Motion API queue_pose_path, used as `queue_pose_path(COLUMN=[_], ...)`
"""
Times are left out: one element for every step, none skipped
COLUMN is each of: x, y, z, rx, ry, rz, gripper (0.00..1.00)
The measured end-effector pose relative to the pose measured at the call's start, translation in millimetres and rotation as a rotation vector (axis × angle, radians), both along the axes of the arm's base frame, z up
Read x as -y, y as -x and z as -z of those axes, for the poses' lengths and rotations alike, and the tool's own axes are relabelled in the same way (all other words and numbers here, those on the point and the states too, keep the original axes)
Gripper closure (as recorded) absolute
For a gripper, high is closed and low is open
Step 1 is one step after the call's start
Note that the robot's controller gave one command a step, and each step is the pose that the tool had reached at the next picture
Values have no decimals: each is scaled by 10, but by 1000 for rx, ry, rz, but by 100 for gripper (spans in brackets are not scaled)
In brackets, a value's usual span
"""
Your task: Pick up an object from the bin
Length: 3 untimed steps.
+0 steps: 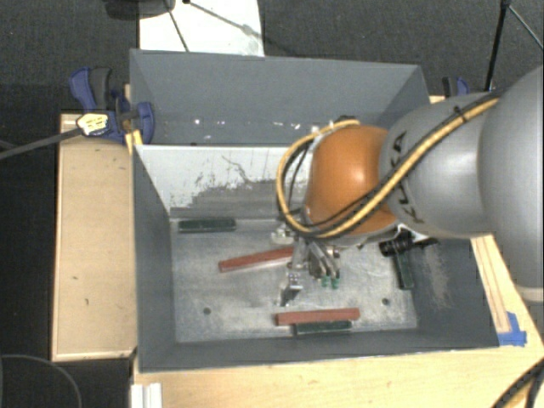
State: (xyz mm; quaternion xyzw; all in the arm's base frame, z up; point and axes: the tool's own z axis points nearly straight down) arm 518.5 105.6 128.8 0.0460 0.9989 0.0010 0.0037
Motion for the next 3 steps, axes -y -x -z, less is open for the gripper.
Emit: queue_pose_path(x=[16,16,-32], y=[-280,-279,-563], z=[537,536,-952], rx=[3,3,-4], ry=[-3,-3,0], rz=[111,112,52], gripper=[100,100,100])
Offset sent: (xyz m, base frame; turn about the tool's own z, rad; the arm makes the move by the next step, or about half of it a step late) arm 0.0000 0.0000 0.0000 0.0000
